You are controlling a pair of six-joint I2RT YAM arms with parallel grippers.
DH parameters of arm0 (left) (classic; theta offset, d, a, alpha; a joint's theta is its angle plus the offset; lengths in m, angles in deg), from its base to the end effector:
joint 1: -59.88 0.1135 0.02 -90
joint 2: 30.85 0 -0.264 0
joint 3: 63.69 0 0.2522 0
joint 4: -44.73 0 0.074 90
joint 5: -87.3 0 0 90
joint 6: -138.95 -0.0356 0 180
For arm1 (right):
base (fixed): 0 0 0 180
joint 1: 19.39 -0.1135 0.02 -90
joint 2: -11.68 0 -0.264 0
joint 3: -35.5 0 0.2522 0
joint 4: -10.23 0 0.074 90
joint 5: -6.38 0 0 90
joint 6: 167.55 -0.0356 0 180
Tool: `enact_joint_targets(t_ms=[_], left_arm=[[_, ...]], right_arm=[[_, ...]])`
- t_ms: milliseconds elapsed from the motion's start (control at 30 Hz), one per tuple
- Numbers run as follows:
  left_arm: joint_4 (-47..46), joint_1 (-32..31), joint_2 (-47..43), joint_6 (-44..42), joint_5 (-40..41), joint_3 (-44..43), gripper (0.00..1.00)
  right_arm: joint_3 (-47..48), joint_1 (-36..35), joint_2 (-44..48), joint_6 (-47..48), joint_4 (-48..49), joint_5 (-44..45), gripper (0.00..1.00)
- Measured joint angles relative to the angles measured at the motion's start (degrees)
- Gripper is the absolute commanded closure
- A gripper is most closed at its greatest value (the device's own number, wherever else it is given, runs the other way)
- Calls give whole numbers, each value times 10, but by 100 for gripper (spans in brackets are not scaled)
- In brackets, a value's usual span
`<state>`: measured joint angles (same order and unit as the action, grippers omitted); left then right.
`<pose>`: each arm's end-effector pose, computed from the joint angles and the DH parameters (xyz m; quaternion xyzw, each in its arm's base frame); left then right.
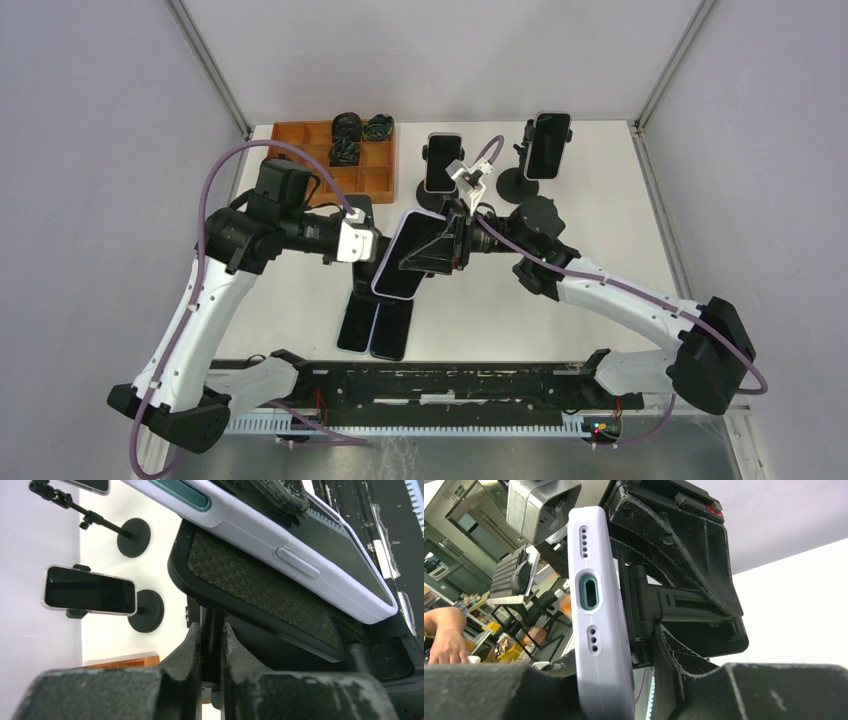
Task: Remove the phone from the phone stand
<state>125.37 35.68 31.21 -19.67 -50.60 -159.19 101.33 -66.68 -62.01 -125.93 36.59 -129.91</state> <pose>0.1472 -0.0951 0.4139 0.7184 0.4794 -0.2239 0.4516 0.1772 0.2300 0.3637 -0.3139 0.5402 0.7073 0.3307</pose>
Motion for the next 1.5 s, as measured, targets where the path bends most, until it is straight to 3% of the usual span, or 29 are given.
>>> enact_joint_targets(t_ms=[367,600,1133,1200,1300,1367,1500], left_arm=[[-32,-6,0,26,-4,-3,98],[-49,-8,9,32,-7,6,98],[-32,-4,30,45,29,6,98],[-32,-4,30,45,29,6,98],[-33,-5,30,45,28,6,98],[-35,-7,32,45,28,6,98],[-37,-8,42,45,19,4,98]], right_arm=[[-4,-1,32,0,-31,42,77],[-14,1,58,11,-66,69,88],[-42,32,82,0,-99,88,90],[-42,33,82,-5,-99,87,89],[-42,38,82,-12,-100,79,76],[-42,43,83,-14,-104,71,74],[-42,55,96,-14,-122,61,85]])
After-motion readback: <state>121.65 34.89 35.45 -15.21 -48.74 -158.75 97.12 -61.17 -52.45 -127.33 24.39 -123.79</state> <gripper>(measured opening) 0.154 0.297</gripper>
